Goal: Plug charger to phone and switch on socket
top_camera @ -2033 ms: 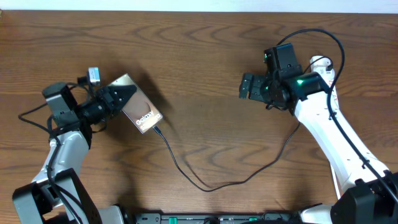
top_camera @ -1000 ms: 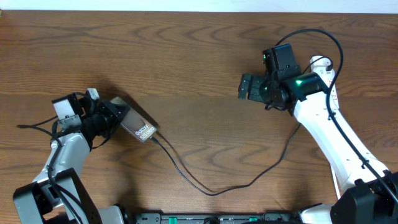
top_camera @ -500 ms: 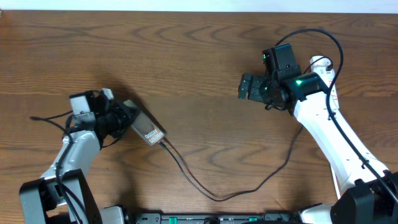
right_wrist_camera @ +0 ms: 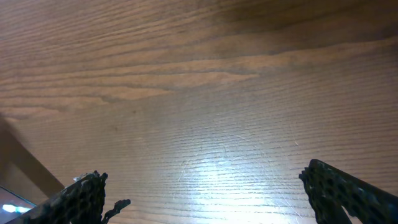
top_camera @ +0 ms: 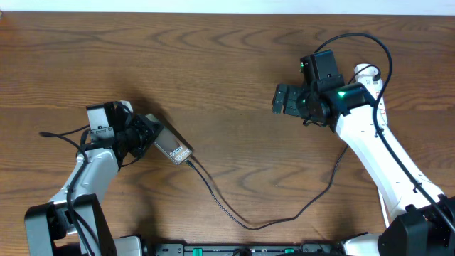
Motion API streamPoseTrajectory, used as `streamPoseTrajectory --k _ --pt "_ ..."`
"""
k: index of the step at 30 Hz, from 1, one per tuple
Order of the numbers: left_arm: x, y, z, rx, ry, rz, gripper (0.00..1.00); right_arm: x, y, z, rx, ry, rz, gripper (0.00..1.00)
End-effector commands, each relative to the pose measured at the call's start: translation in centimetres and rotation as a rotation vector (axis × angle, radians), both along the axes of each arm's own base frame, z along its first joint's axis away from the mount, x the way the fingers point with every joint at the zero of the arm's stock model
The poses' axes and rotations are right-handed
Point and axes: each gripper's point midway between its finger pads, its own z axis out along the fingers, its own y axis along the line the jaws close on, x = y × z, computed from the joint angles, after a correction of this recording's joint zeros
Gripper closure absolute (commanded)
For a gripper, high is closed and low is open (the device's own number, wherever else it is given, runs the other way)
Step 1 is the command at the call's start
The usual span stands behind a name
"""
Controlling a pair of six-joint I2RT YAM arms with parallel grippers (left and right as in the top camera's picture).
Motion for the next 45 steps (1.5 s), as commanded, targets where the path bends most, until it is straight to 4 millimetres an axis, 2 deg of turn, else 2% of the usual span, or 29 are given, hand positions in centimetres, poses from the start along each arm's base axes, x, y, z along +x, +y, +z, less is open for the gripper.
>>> streamPoseTrajectory --k 1,10,19,45 --pt "0.2 -0.2 0.4 -0.029 0.008 0.021 0.92 0.1 0.0 0.7 -0.011 -0.024 0.008 0.01" --pt "-0.1 -0.3 -0.4 -0.057 0.059 0.051 0.93 0.1 0.0 0.7 -0.011 -0.023 0.008 0.01" --pt "-0.8 -0.4 -3.1 -0.072 0.143 0.052 0.93 0.1 0.1 0.7 -0.009 -0.022 0.01 0.01" --pt "-1.5 -0.5 -3.6 -0.078 0.183 0.053 0.93 0.0 0.2 0.7 -0.011 -0.024 0.015 0.01"
